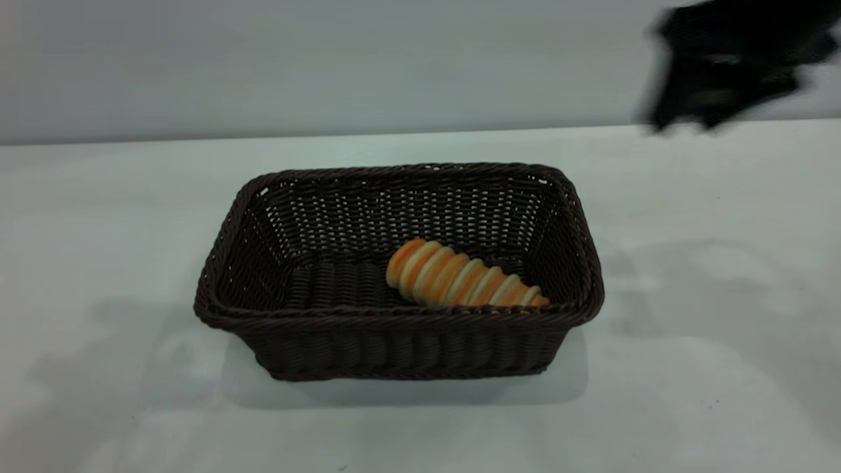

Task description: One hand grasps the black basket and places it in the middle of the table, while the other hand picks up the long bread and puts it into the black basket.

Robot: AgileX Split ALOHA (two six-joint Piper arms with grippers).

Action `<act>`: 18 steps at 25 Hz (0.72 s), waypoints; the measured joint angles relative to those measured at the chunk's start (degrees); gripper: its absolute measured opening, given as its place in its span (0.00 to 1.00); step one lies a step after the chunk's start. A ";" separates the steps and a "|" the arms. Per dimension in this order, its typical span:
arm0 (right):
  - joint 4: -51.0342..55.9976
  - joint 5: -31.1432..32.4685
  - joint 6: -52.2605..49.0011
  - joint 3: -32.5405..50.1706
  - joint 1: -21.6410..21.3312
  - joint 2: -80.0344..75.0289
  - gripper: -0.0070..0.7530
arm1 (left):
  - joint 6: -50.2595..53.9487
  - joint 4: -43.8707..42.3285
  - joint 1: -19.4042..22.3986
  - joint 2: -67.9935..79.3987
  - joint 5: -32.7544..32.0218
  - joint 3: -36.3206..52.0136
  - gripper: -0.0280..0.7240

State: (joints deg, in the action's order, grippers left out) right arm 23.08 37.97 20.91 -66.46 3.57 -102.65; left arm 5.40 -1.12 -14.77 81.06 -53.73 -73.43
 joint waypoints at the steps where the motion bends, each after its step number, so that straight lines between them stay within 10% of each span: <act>1: -4.35 2.88 -4.54 0.01 -1.95 0.53 0.60 | -0.15 -0.09 0.00 0.00 -0.30 0.00 0.76; 7: -16.11 20.69 -14.65 0.01 -6.95 7.09 0.60 | 0.14 -6.38 0.00 -3.71 -5.54 0.00 0.76; 18: -15.48 31.39 -14.26 6.02 -5.22 36.76 0.60 | 3.16 -10.70 0.00 -23.26 -12.94 0.19 0.76</act>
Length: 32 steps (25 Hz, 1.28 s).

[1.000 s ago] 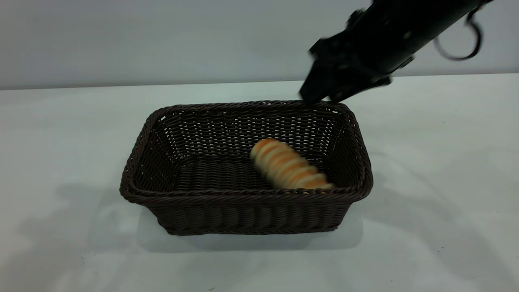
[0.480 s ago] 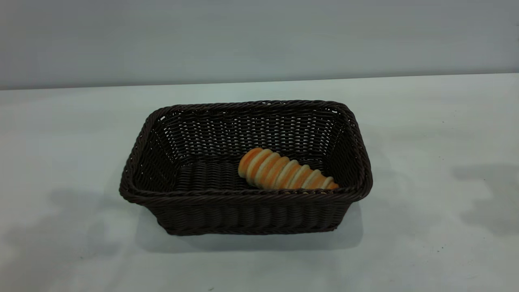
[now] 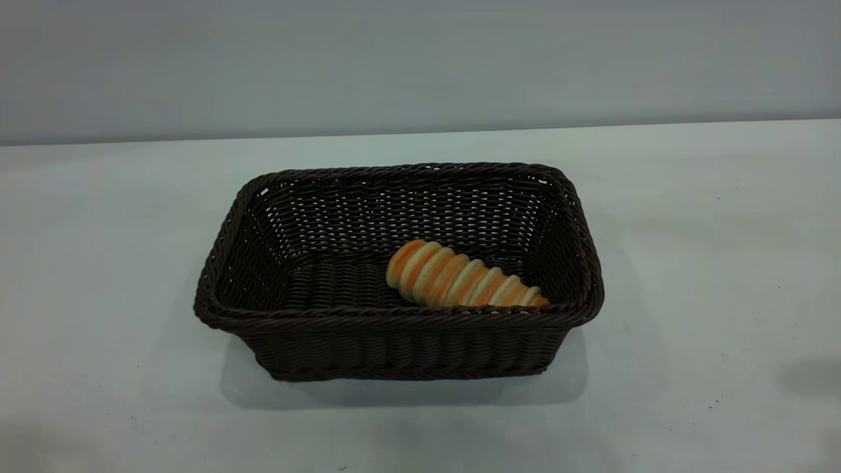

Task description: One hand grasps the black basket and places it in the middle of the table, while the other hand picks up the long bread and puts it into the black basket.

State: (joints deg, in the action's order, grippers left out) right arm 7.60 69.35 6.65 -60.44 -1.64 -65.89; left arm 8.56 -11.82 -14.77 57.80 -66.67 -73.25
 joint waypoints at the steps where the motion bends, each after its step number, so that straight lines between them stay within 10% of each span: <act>1: 0.00 0.36 0.08 1.05 0.00 3.35 0.60 | 0.10 0.21 0.00 -1.92 0.00 0.46 0.76; 32: 0.70 -3.18 7.36 32.16 4.59 57.24 0.60 | 2.11 5.08 0.00 -55.96 0.33 40.88 0.76</act>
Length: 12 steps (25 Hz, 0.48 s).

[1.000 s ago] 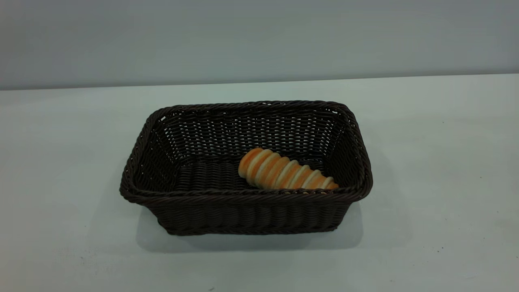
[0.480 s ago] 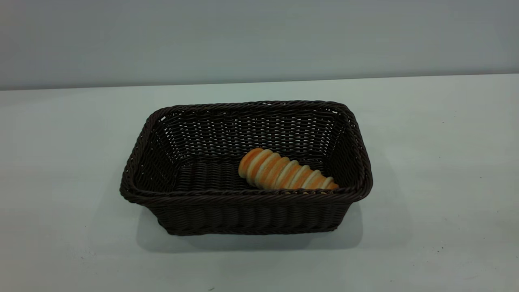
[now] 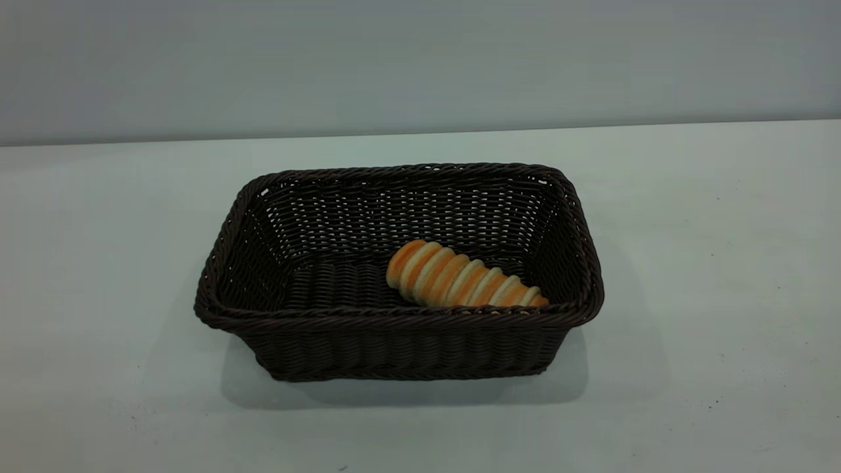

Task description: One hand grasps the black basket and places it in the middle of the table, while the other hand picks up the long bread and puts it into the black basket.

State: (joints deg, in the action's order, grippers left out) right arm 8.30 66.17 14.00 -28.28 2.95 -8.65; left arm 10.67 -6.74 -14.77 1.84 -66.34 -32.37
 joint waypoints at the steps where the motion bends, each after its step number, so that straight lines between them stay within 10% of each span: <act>1: -0.19 -0.31 0.00 0.13 0.00 0.16 0.60 | -0.28 0.00 0.00 0.01 0.00 0.63 0.76; 12: -1.67 -1.55 -1.31 0.77 0.56 0.26 0.60 | -0.78 -0.47 0.00 0.01 0.75 4.04 0.76</act>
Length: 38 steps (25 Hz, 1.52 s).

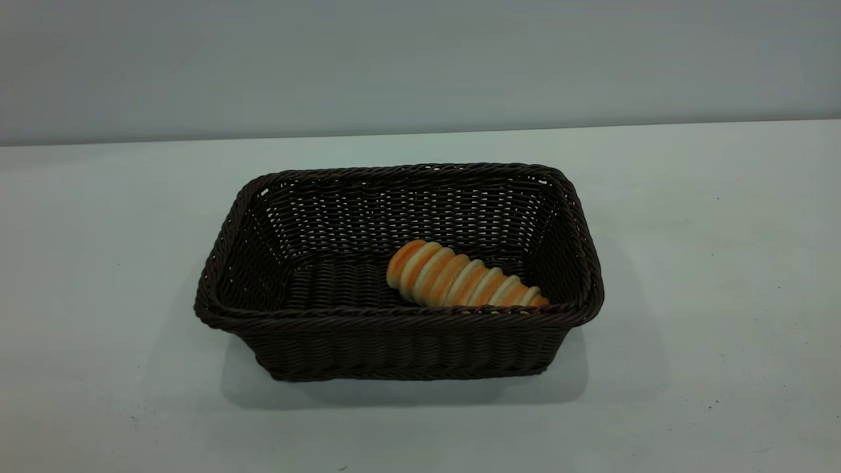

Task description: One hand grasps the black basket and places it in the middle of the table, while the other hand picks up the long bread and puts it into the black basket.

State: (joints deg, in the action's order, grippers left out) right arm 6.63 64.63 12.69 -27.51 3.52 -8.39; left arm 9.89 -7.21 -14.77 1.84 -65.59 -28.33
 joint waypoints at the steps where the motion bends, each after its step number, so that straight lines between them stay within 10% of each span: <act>1: -0.05 0.00 0.00 0.00 0.00 0.00 0.60 | 0.00 -0.16 0.00 0.00 0.00 0.00 0.76; 18: -0.05 -0.02 0.00 0.00 0.00 0.00 0.60 | -0.17 -0.73 0.28 0.00 0.07 0.00 0.76; 28: 0.06 -0.09 0.00 0.00 -4.15 3.27 0.60 | -0.17 -0.75 14.77 -2.97 -0.03 0.00 0.76; 38: 0.06 -0.09 0.00 0.00 -4.19 3.32 0.60 | -0.17 -0.75 16.35 -2.97 -0.03 0.00 0.76</act>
State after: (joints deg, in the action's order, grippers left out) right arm 6.70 64.54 12.69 -27.51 -0.68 -5.07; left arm 9.72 -7.96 1.58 -1.13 -65.61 -28.33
